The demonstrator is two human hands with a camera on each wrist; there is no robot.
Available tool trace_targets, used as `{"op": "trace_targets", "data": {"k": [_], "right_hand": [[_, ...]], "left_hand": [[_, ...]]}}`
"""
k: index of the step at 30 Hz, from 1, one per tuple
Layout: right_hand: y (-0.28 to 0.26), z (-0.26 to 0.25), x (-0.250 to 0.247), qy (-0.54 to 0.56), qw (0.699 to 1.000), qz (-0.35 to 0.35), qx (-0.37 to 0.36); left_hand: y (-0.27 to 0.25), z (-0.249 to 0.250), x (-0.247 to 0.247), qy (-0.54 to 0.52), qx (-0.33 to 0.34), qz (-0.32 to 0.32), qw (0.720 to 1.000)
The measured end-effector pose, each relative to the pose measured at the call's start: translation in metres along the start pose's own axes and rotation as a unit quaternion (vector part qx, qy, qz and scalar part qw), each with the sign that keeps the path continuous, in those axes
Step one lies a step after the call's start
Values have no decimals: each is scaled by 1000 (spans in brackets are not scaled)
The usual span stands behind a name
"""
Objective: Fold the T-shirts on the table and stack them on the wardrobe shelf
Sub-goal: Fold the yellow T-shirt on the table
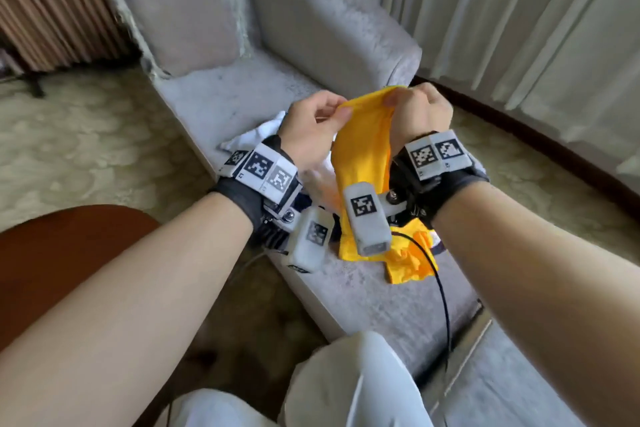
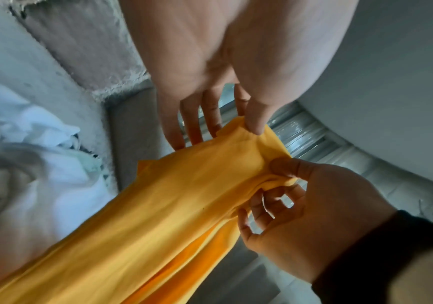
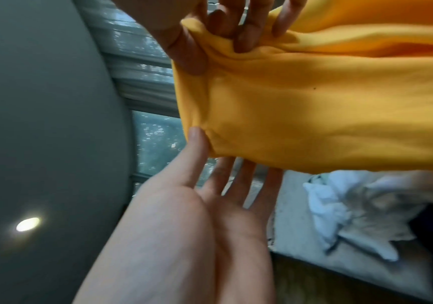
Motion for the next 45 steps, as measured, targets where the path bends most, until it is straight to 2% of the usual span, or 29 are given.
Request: {"op": "trace_targets", "data": {"k": [4, 9, 15, 18, 20, 22, 25, 28, 30, 33, 35, 36, 37, 38, 40, 42, 44, 45], "right_hand": [[-64, -63, -24, 40, 994, -34, -92], [-135, -122, -23, 76, 979, -90, -164], [-211, -162, 18, 82, 953, -191, -221], [-247, -170, 43, 61, 932, -264, -240], [-270, -168, 58, 46, 918, -318, -233], [-294, -163, 70, 15, 903, -367, -221], [-328, -153, 94, -52, 875, -424, -228], [-363, -144, 117, -126, 830, -490, -233], [-384, -136, 133, -141, 802, -548, -190], [-405, -118, 160, -143, 760, -630, -75], [-420, -104, 172, -171, 717, -675, -25], [-429, -97, 176, -190, 694, -694, -26], [-436, -92, 182, -207, 681, -701, -42], [-441, -89, 188, -220, 681, -696, -56], [-446, -85, 204, -225, 712, -659, -84], [-447, -87, 217, -226, 736, -630, -99], [-441, -89, 221, -285, 741, -585, -162], [-437, -93, 223, -335, 735, -549, -214]], "left_hand": [[-55, 76, -27, -17, 49, 52, 997], [-118, 156, -85, 36, 112, 154, 981], [-187, 190, -158, 57, 72, 200, 976], [-221, 188, -188, 13, -9, 168, 986], [-247, 182, -213, 0, -69, 168, 983], [-270, 178, -236, -44, -92, 188, 977], [-293, 180, -264, -125, -55, 233, 963], [-301, 185, -291, -184, -3, 285, 941], [-305, 181, -312, -232, 10, 339, 912], [-312, 164, -350, -281, 24, 426, 860], [-316, 153, -372, -242, 6, 446, 862], [-319, 149, -379, -226, -2, 445, 866], [-320, 148, -382, -219, -5, 437, 872], [-322, 148, -383, -223, 2, 424, 878], [-324, 152, -385, -250, 53, 407, 877], [-335, 157, -385, -272, 75, 447, 849], [-345, 159, -388, -254, 35, 480, 839], [-351, 161, -390, -189, -5, 498, 846]]}}
Point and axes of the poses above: each hand's wrist, its own y-axis towards the middle knuckle, its own x-axis out of the palm, z = x × y, the point moved 4 cm from there along y, towards the middle knuckle, and after that the axes turned 5 degrees about -y, right-handed, at the moved point
